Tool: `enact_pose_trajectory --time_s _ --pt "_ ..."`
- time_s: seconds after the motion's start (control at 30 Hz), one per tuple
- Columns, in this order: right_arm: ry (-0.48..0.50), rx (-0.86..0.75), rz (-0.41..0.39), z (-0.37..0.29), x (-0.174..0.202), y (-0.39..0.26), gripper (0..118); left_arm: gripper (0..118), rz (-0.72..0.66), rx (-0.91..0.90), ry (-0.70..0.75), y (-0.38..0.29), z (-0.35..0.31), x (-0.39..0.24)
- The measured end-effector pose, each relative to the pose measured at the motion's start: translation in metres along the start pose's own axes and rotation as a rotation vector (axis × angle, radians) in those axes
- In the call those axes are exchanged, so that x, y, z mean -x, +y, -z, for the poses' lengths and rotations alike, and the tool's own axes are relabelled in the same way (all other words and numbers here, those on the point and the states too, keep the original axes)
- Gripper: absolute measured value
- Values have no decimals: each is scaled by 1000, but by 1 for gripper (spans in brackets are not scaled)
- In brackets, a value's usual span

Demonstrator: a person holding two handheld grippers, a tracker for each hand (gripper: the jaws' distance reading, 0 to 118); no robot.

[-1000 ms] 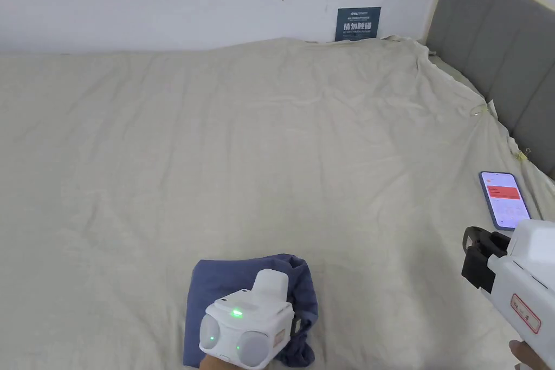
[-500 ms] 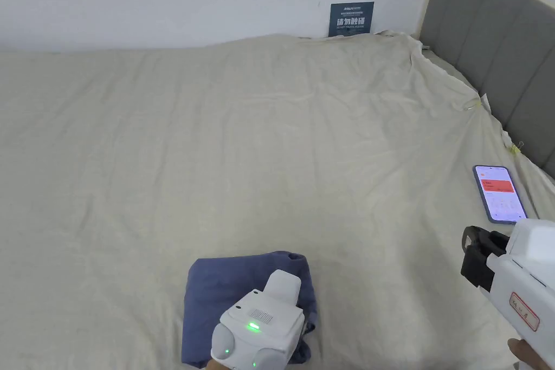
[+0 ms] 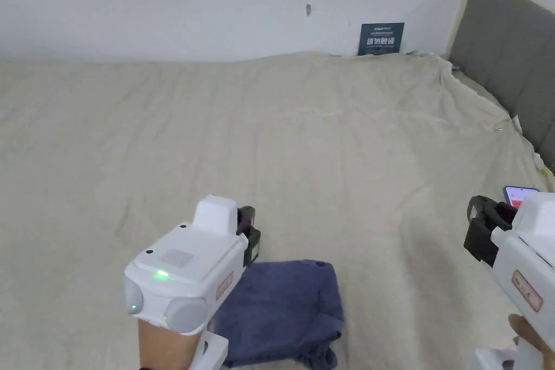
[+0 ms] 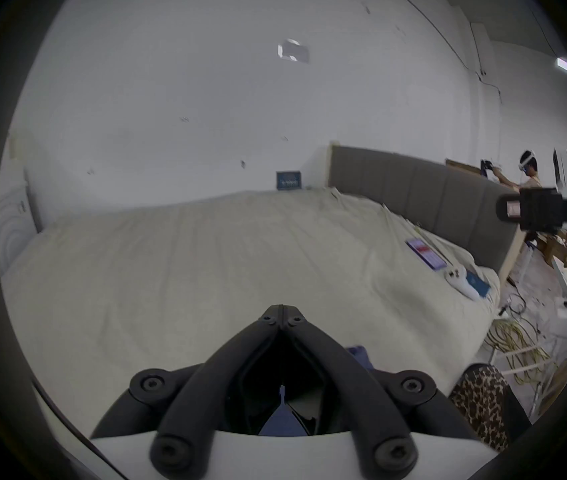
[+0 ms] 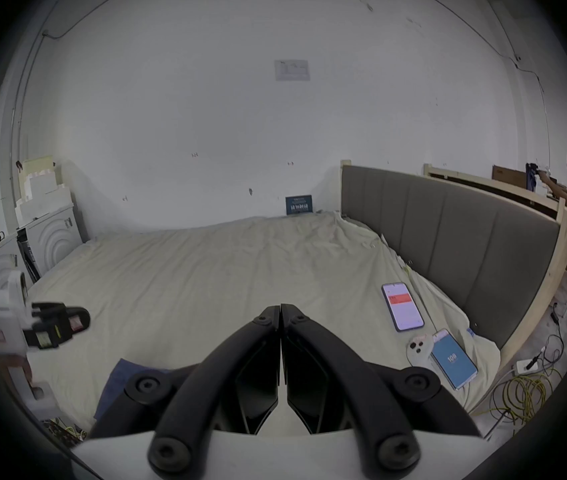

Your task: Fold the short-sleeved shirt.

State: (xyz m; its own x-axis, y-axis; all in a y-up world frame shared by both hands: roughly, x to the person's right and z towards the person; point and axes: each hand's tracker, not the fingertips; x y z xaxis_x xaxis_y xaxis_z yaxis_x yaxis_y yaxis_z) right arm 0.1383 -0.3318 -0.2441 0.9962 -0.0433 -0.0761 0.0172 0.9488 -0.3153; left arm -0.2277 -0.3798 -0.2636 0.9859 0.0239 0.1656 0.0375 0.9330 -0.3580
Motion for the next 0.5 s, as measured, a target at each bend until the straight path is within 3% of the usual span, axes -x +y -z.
enact_pose_trajectory --time_s 0.3,0.5 --pt "29 -122 -35 -6 47 19 0 0 -57 -166 188 18 -42 67" --pt "46 -163 -49 -3 58 17 0 0 -87 -240 272 11 -63 89"
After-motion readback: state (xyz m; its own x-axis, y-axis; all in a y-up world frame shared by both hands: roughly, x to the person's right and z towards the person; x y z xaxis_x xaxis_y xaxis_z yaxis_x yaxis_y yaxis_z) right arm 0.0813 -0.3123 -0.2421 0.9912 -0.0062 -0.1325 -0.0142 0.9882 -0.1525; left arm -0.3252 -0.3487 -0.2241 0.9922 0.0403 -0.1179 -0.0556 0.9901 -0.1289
